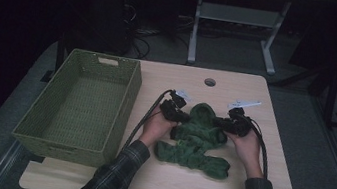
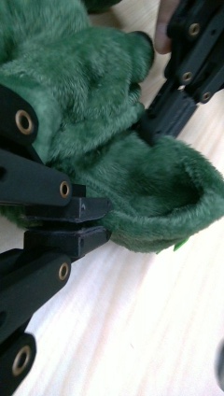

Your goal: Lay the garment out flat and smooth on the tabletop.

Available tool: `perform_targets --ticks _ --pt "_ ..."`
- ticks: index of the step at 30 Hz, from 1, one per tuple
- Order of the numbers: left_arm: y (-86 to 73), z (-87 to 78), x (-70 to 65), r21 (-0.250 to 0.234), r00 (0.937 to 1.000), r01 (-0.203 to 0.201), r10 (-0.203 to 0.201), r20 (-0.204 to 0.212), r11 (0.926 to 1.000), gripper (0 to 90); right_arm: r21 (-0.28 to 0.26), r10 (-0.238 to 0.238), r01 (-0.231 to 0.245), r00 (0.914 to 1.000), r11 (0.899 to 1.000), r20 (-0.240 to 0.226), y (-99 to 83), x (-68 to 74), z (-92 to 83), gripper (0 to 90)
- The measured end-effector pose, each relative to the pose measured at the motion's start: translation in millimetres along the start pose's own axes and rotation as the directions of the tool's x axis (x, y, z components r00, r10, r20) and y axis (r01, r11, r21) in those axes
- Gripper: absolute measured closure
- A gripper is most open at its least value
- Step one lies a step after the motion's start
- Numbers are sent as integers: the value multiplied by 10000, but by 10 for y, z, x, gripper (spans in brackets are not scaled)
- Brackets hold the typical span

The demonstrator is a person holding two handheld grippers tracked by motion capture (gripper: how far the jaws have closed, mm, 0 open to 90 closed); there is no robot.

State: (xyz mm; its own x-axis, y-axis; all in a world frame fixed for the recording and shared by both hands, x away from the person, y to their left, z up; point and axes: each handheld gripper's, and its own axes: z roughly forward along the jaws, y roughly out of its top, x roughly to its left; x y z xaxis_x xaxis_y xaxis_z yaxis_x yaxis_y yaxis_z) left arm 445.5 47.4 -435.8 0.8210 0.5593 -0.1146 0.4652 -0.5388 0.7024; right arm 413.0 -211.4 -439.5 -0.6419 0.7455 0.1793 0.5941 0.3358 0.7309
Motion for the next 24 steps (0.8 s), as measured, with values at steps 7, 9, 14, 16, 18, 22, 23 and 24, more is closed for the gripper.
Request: perform_targets --ticks 7,9,14,16,18,22,23,24 --pt "37 -239 151 -656 9918 -43 -41 -1275 9978 864 -775 29 -3 9994 9970 336 35 -55 -131 857" --pt "16 -218 189 -713 9905 -32 -66 -1373 9975 867 -671 163 -136 9990 9977 407 14 -99 -88 860" --pt "-62 -26 222 -629 9860 -245 137 -1663 9977 871 -418 391 -362 9968 9985 696 -45 -213 90 867" --pt "-80 46 229 -660 9850 -344 227 -1710 9972 872 -447 506 -470 9952 9979 840 -75 -283 146 869" --pt "-93 113 241 -704 9834 -468 336 -1784 9964 872 -514 593 -545 9935 9972 971 -105 -341 190 870" --pt "-112 247 296 -695 9820 -535 399 -1846 9961 873 -712 657 -571 9901 9958 1240 -135 -419 252 872" --pt "-116 268 308 -624 9820 -519 395 -1849 9967 872 -648 657 -572 9884 9963 1369 -142 -419 278 872" --pt "-123 290 314 -598 9816 -540 420 -1862 9967 872 -543 600 -525 9874 9971 1463 -152 -422 309 872"
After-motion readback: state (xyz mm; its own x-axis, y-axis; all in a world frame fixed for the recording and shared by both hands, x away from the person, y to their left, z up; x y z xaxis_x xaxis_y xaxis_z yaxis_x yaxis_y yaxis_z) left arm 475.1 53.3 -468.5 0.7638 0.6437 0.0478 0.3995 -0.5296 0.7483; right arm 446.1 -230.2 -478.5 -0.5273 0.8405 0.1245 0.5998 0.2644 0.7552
